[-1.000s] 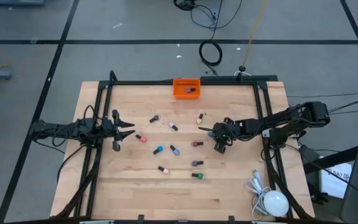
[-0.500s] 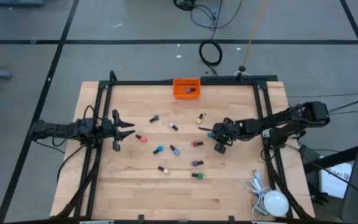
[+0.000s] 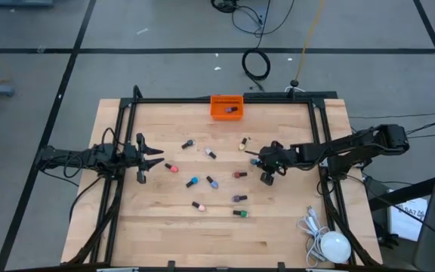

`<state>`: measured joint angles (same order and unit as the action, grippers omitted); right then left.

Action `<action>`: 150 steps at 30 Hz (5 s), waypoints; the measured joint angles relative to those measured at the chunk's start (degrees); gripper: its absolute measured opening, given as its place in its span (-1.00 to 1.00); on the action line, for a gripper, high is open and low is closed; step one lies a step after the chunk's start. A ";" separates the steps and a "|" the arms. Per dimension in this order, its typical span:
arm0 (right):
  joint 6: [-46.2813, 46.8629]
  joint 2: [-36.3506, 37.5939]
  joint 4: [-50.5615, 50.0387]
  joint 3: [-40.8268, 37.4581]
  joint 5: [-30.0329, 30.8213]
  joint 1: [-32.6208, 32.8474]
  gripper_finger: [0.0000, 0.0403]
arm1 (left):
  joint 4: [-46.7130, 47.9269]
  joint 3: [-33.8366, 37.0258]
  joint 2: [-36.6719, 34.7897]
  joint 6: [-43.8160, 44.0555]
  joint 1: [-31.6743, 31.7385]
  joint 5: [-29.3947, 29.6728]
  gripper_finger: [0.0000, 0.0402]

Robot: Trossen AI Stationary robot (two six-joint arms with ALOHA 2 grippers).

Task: Pick & Place Nail Polish
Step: Put the blue nail polish bottle into the basket

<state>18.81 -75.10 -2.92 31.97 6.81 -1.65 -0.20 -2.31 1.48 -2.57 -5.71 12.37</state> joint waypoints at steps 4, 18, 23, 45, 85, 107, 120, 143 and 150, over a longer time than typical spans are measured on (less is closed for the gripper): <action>-0.02 0.69 3.40 0.13 -0.85 0.00 -0.74 | -0.04 0.01 -0.01 0.00 0.02 -0.18 -0.38; 0.03 0.67 14.70 0.14 -12.21 -0.24 -0.74 | -0.01 0.01 0.02 0.00 0.02 -0.29 -0.38; -0.10 0.71 26.38 0.17 -24.26 -0.22 -0.74 | -0.01 -0.01 0.02 0.00 0.01 -0.30 -0.38; -0.44 0.73 53.67 0.22 -45.90 -0.13 -0.74 | -0.01 -0.01 0.02 0.00 -0.01 -0.29 -0.38; -7.58 -2.49 26.93 0.24 -7.96 -2.84 -0.74 | -0.01 0.01 0.00 0.00 0.02 -0.31 -0.38; -8.05 -10.89 36.18 2.83 -13.38 -21.13 -0.72 | 0.02 0.01 0.02 0.00 0.02 -0.31 -0.38; -17.98 -10.89 20.00 19.51 -15.92 -30.13 -0.75 | -0.01 0.01 -0.01 0.00 0.02 -0.31 -0.38; -21.73 -35.42 -3.96 46.42 -17.38 -36.14 -0.75 | -0.01 0.00 -0.01 0.00 0.01 -0.31 -0.38; -21.04 -37.40 -6.37 46.49 -17.32 -37.47 -0.75 | -0.01 0.00 0.01 0.00 0.02 -0.31 -0.38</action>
<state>-2.23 -112.50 -9.29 78.46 -10.51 -39.12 -0.21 -2.31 1.49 -2.57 -5.69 12.05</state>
